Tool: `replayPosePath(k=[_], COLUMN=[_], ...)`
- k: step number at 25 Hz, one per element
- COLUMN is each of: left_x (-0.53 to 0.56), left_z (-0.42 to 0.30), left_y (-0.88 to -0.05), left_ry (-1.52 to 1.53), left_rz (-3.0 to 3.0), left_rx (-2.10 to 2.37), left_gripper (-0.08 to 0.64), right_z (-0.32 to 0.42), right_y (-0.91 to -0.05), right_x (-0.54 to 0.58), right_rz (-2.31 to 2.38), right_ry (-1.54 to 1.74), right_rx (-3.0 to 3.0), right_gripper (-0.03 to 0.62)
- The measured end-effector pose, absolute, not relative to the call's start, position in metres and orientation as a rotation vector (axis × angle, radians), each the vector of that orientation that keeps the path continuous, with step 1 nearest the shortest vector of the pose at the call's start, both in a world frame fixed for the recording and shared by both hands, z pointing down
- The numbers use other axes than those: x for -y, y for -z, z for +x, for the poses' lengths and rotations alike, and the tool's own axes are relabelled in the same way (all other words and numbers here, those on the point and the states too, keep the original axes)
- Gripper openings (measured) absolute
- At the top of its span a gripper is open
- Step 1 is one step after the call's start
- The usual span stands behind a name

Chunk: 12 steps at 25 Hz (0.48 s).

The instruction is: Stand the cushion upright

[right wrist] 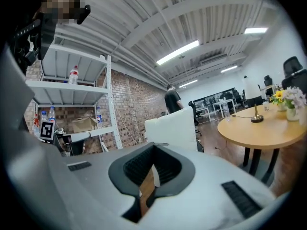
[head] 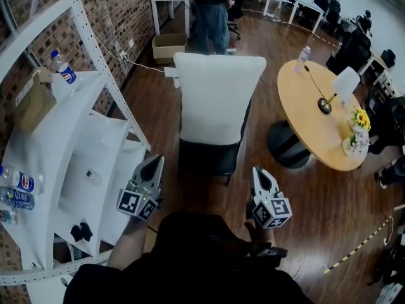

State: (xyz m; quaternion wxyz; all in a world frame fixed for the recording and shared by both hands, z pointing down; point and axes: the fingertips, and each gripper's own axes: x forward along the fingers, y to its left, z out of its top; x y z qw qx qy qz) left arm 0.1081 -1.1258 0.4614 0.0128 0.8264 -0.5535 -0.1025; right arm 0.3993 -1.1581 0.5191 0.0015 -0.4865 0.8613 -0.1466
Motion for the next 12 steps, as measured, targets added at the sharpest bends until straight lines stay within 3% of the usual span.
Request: replayPosePath(k=[12], left_x=[1.124], left_z=[0.111], left_y=[-0.466], left_ry=[0.359], left_rz=[2.56], left_rx=[1.714], left_gripper=[0.0], right_z=[0.405], right_y=[-0.53], right_x=[1.15], right_rz=[-1.572], right_ry=[0.46], right_rx=[-2.71], right_gripper=[0.002])
